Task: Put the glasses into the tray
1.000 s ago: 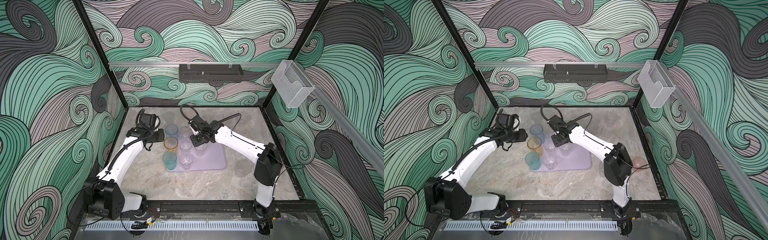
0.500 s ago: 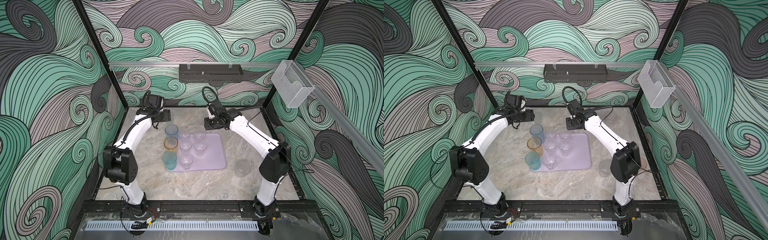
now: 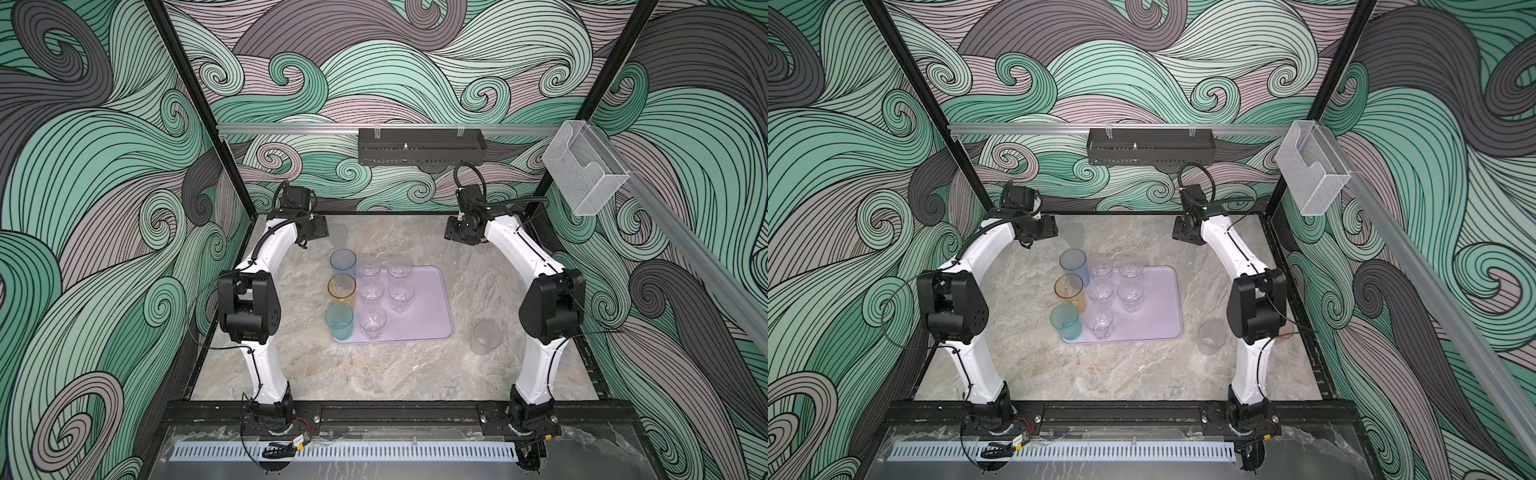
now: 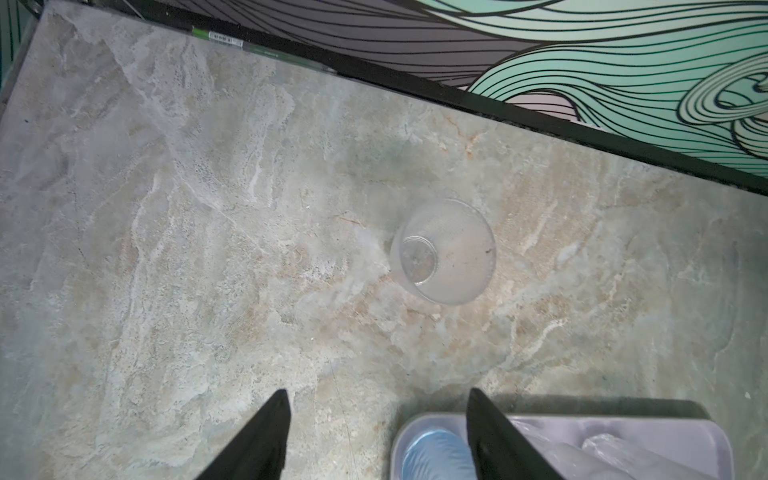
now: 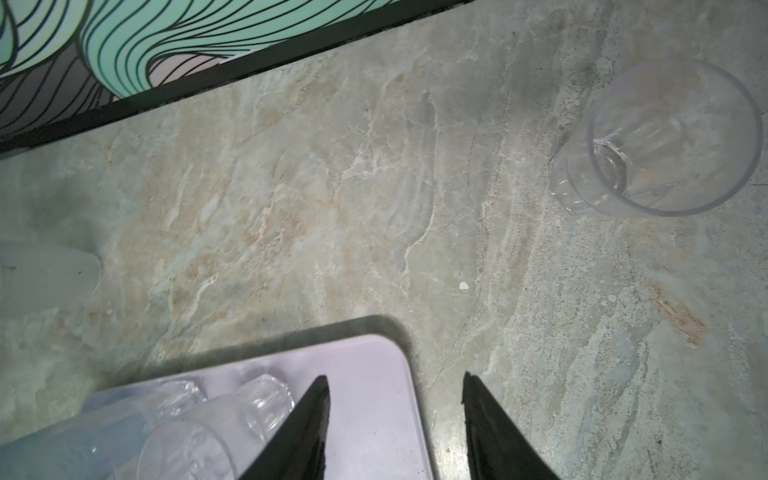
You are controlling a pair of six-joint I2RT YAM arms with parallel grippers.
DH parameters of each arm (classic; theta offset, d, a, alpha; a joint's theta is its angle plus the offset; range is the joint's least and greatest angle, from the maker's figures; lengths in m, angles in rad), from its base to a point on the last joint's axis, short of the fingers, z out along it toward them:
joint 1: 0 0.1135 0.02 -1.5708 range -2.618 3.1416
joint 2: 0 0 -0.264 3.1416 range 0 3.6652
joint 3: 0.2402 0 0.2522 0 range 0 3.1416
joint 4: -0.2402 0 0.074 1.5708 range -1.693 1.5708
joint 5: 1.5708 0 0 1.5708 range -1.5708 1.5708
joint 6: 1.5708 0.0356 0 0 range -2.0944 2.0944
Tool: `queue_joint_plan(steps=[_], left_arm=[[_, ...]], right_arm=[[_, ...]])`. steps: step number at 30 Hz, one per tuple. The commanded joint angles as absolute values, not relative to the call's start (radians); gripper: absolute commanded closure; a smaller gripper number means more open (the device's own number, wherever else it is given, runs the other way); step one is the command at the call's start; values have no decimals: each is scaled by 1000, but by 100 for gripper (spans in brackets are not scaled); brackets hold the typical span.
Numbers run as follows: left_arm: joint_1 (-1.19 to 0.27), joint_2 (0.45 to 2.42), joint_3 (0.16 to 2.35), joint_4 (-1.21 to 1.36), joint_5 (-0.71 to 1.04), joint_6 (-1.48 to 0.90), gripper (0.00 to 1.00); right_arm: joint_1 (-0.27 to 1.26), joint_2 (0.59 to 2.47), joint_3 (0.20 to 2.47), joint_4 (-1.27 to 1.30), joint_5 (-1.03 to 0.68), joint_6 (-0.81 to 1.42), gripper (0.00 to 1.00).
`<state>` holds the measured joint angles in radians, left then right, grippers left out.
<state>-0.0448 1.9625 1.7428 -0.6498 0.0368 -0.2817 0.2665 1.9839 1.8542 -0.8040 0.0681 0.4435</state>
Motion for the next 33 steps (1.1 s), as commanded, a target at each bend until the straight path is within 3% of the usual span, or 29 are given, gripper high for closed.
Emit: queue_joint_plan(steps=[1, 8, 33], left_arm=[[-19, 2079, 1836, -662, 137, -293, 36], [-19, 2249, 1992, -728, 256, -355, 43], [-52, 2362, 2102, -601, 262, -400, 50]], right_arm=[[281, 1989, 1880, -808, 31, 476, 48], [319, 1937, 1769, -765, 4, 481, 47], [377, 1936, 1719, -754, 13, 466, 47]])
